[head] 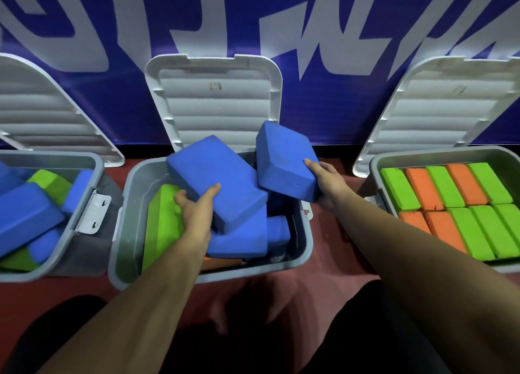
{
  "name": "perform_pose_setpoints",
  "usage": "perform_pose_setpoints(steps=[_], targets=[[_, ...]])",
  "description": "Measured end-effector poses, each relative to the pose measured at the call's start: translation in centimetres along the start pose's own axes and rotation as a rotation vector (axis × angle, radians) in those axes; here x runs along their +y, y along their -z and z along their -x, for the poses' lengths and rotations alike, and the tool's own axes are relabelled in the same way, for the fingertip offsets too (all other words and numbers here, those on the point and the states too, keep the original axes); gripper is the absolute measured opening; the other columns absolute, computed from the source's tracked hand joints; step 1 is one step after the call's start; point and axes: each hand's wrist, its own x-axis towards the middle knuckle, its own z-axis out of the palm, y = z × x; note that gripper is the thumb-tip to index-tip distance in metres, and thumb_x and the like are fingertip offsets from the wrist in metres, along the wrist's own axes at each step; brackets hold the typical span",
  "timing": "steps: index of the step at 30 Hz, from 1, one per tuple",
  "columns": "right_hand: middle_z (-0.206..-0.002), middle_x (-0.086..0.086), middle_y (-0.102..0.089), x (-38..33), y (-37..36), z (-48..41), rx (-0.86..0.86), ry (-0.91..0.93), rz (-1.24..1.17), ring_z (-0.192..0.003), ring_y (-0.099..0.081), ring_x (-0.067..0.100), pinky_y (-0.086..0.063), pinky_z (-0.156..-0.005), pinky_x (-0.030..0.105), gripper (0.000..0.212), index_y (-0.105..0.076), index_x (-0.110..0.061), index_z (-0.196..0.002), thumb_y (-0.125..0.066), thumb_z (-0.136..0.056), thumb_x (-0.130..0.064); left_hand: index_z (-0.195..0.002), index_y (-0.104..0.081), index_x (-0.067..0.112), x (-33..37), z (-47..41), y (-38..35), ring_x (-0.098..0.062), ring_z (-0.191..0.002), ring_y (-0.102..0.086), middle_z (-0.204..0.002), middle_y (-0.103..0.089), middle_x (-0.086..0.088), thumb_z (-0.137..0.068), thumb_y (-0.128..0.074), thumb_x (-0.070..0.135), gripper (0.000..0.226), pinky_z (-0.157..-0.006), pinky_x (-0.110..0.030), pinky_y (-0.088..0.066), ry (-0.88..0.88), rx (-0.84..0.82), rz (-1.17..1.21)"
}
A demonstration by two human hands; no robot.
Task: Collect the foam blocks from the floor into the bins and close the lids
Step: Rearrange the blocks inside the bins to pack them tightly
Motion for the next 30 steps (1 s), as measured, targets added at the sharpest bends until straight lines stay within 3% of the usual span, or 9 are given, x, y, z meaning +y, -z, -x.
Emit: perform_pose_setpoints(steps=[3, 6, 11, 14, 16, 19, 22, 25, 30], targets=[[-0.115, -0.006, -0.062, -0.2, 0.6, 0.1, 0.007, 0.109, 0.043, -0.099, -0.066, 0.017, -0.057, -0.087, 0.044, 0.062, -0.049, -0.027, -0.134, -0.079, -0.082, -0.037, -0.123, -0.044, 0.031, 2.3, 1.4, -0.1, -0.018, -0.095, -0.067, -0.115, -0.066, 0.002, -0.069, -0.079, 0.025, 0.065, -0.077, -0.033, -0.054, -0.172, 0.020, 0.035], [-0.117, -0.005, -0.064, -0.4, 1.7, -0.2, 0.050, 0.196, 0.079, -0.100, -0.067, 0.017, -0.058, -0.084, 0.044, 0.058, -0.052, -0.026, -0.130, -0.080, -0.081, -0.036, -0.122, -0.052, 0.030, 4.8, 1.8, 0.3, -0.018, -0.097, -0.069, -0.112, -0.068, 0.005, -0.073, -0.076, 0.018, 0.056, -0.080, -0.035, -0.056, -0.256, -0.062, 0.056], [-0.114, 0.003, -0.065, 0.7, 3.4, -0.5, 0.048, 0.266, 0.231, -0.093, -0.068, 0.017, -0.058, -0.080, 0.038, 0.060, -0.050, -0.028, -0.133, -0.080, -0.081, -0.035, -0.127, -0.059, 0.018, 7.0, 1.5, -1.2, -0.025, -0.100, -0.071, -0.114, -0.072, -0.004, -0.080, -0.072, 0.012, 0.049, -0.084, -0.039, -0.058, -0.246, -0.298, 0.034], [-0.111, 0.008, -0.065, 1.6, 2.6, -0.6, 0.009, 0.239, 0.242, -0.093, -0.069, 0.021, -0.058, -0.079, 0.037, 0.057, -0.049, -0.031, -0.133, -0.078, -0.083, -0.036, -0.118, -0.067, 0.016, 6.3, 1.1, -4.6, -0.025, -0.102, -0.070, -0.110, -0.074, -0.003, -0.085, -0.070, 0.019, 0.034, -0.091, -0.040, -0.056, -0.173, -0.420, -0.009], [-0.114, 0.011, -0.067, 2.1, 2.0, -0.7, 0.023, 0.225, 0.191, -0.095, -0.069, 0.023, -0.056, -0.076, 0.034, 0.049, -0.053, -0.026, -0.130, -0.074, -0.087, -0.033, -0.116, -0.068, 0.015, 5.2, 0.7, -6.8, -0.023, -0.099, -0.071, -0.108, -0.075, -0.002, -0.082, -0.072, 0.027, 0.036, -0.091, -0.040, -0.056, -0.136, -0.452, -0.026], [-0.108, 0.003, -0.073, 2.1, 2.0, -0.5, 0.048, 0.163, 0.118, -0.103, -0.068, 0.024, -0.055, -0.082, 0.035, 0.027, -0.066, -0.019, -0.113, -0.057, -0.098, -0.039, -0.119, -0.064, 0.015, 3.3, -0.1, -8.8, -0.020, -0.098, -0.071, -0.111, -0.073, 0.000, -0.081, -0.072, 0.039, 0.046, -0.090, -0.038, -0.056, -0.099, -0.451, -0.107], [-0.102, -0.004, -0.074, 1.7, 2.6, -0.4, -0.005, -0.003, 0.032, -0.101, -0.067, 0.020, -0.053, -0.089, 0.042, 0.054, -0.066, -0.026, -0.105, -0.039, -0.093, -0.070, -0.131, -0.051, 0.021, 1.5, -0.8, -9.5, -0.018, -0.101, -0.065, -0.120, -0.066, 0.001, -0.089, -0.059, 0.041, 0.047, -0.090, -0.037, -0.053, -0.061, -0.447, -0.241], [-0.098, -0.004, -0.077, 1.6, 2.7, -0.9, -0.042, -0.023, 0.045, -0.099, -0.069, 0.019, -0.053, -0.084, 0.038, 0.063, -0.066, -0.025, -0.111, -0.041, -0.087, -0.078, -0.136, -0.043, 0.029, 0.6, -0.7, -9.8, -0.016, -0.103, -0.063, -0.120, -0.063, 0.005, -0.088, -0.055, 0.039, 0.050, -0.080, -0.032, -0.051, -0.044, -0.495, -0.212], [-0.115, -0.011, -0.072, 1.7, 2.0, -1.2, -0.088, 0.041, 0.146, -0.114, -0.064, 0.014, -0.045, -0.105, 0.039, 0.067, -0.072, -0.037, -0.113, -0.051, -0.070, -0.084, -0.140, -0.035, 0.032, 0.2, -1.0, -10.8, -0.010, -0.106, -0.060, -0.124, -0.058, 0.010, -0.095, -0.054, 0.041, 0.050, -0.085, -0.030, -0.048, -0.078, -0.583, -0.262]])
